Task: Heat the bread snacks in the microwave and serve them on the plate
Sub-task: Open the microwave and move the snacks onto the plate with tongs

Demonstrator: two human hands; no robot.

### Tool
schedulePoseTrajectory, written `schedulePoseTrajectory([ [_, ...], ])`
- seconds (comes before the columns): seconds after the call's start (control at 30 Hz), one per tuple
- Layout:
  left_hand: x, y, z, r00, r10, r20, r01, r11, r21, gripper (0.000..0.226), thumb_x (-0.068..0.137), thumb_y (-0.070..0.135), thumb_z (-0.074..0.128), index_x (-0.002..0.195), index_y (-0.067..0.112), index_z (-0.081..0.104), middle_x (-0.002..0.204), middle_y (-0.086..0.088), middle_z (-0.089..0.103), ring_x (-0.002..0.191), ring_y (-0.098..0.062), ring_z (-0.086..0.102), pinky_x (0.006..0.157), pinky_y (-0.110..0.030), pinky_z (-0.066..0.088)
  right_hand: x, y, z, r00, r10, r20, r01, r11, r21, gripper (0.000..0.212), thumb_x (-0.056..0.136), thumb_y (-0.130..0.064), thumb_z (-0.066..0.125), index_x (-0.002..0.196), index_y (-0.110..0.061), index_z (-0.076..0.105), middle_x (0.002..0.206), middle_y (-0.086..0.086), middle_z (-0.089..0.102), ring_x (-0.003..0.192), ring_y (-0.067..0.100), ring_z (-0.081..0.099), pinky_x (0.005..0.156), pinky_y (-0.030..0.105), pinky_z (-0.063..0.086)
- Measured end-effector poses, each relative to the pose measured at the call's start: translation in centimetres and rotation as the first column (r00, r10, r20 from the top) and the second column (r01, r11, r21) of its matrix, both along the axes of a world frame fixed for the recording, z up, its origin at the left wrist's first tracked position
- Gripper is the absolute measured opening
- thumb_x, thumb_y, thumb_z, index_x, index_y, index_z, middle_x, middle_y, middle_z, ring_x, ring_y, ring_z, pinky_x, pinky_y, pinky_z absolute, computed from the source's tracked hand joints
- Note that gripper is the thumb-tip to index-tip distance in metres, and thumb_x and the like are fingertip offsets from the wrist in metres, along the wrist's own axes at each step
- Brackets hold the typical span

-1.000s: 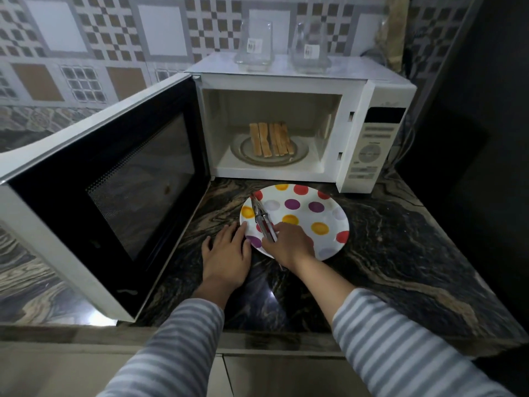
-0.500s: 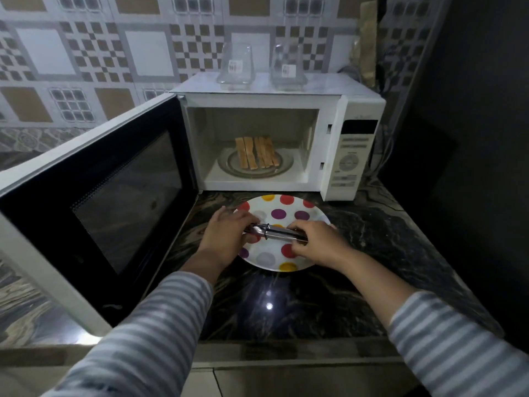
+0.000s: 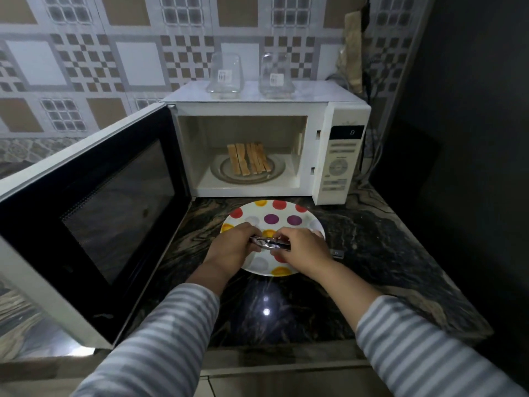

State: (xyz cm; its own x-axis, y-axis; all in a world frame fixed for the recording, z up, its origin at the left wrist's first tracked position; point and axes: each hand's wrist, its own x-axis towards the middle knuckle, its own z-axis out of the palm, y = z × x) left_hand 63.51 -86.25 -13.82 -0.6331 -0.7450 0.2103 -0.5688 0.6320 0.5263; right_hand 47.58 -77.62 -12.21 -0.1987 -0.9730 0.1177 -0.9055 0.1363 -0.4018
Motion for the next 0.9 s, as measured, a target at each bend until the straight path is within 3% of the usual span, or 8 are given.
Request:
schedulePoseTrajectory([
  [0.17,1.3,-0.6,-0.6,0.996,0.061,-0.064,-0.056,0.996,0.068,0.021,0.084,0.008,0.066,0.098,0.023,0.066,0.090,0.012,0.059,0.079,-0.009,0.057,0.059,-0.010,0.045,-2.9,1.7,0.3,0.999,-0.038,-0.035,0.039,0.999,0.022,0.029,0.087,-0.040,0.060,0.114,-0.033,0.061,0.114,-0.008,0.067,0.110,0.019,0.059,0.099,0.032,0.035],
  [0.3,1.7,-1.0,-0.6,0.997,0.065,-0.042,-0.065,0.998,-0.005,0.019,0.081,0.015,0.071,0.098,0.022,0.067,0.096,0.008,0.063,0.090,-0.013,0.059,0.080,-0.029,0.048,-5.0,2.7,0.4,0.993,-0.076,-0.092,0.083,0.994,0.074,0.031,0.083,-0.042,0.058,0.112,-0.032,0.056,0.113,-0.009,0.064,0.111,0.018,0.058,0.102,0.035,0.033],
  [0.43,1.2,-0.7,-0.1,0.996,0.043,-0.075,-0.042,0.999,0.012,0.021,0.081,0.012,0.070,0.098,0.023,0.066,0.096,0.010,0.062,0.089,-0.011,0.059,0.073,-0.023,0.048,-3.6,2.0,1.2,0.992,0.026,-0.124,-0.018,0.997,0.069,0.054,0.084,-0.046,0.057,0.134,-0.029,0.045,0.139,-0.008,0.048,0.129,0.016,0.044,0.113,0.037,0.022],
  [0.53,0.9,-0.4,0.2,0.993,0.032,-0.110,-0.028,0.999,0.038,0.023,0.082,0.009,0.068,0.098,0.024,0.065,0.093,0.010,0.061,0.086,-0.011,0.058,0.064,-0.028,0.053,-1.8,1.1,1.6,0.984,0.126,-0.124,-0.111,0.986,0.121,0.054,0.089,-0.039,0.057,0.140,-0.026,0.043,0.141,-0.005,0.049,0.128,0.019,0.046,0.104,0.033,0.036],
  [0.67,1.3,-0.9,-0.3,0.996,-0.002,-0.092,0.004,1.000,0.019,0.022,0.081,0.013,0.070,0.098,0.026,0.066,0.096,0.009,0.062,0.088,-0.012,0.059,0.076,-0.035,0.053,-1.2,0.7,0.6,0.992,0.120,-0.049,-0.111,0.981,0.159,0.028,0.095,-0.030,0.052,0.122,-0.026,0.057,0.120,-0.001,0.062,0.108,0.022,0.058,0.079,0.031,0.045],
  [0.77,1.6,-1.3,-1.1,0.996,0.012,-0.083,-0.019,0.996,-0.086,0.035,0.082,0.022,0.071,0.116,0.025,0.063,0.115,0.006,0.060,0.107,-0.015,0.057,0.092,-0.032,0.046,-1.5,0.3,0.1,0.995,0.088,-0.048,-0.079,0.985,0.156,0.027,0.095,-0.032,0.050,0.120,-0.028,0.057,0.117,-0.002,0.063,0.104,0.021,0.059,0.075,0.030,0.044],
  [0.83,1.9,-1.8,-1.5,0.985,0.093,-0.146,-0.107,0.990,-0.088,0.052,0.085,0.025,0.069,0.134,0.023,0.050,0.135,0.004,0.048,0.121,-0.014,0.049,0.102,-0.030,0.040,-2.1,-0.6,0.4,0.996,0.049,-0.075,-0.038,0.989,0.141,0.028,0.093,-0.034,0.052,0.120,-0.026,0.057,0.116,0.000,0.063,0.103,0.022,0.059,0.076,0.031,0.046],
  [0.9,2.3,-2.3,-1.7,0.972,0.175,-0.156,-0.187,0.980,-0.068,0.055,0.090,0.030,0.062,0.140,0.021,0.042,0.142,0.002,0.039,0.126,-0.015,0.045,0.105,-0.028,0.036,-2.9,-2.0,1.2,0.997,-0.007,-0.076,0.016,0.994,0.108,0.029,0.092,-0.037,0.056,0.115,-0.021,0.057,0.112,0.004,0.064,0.100,0.025,0.060,0.075,0.033,0.047],
])
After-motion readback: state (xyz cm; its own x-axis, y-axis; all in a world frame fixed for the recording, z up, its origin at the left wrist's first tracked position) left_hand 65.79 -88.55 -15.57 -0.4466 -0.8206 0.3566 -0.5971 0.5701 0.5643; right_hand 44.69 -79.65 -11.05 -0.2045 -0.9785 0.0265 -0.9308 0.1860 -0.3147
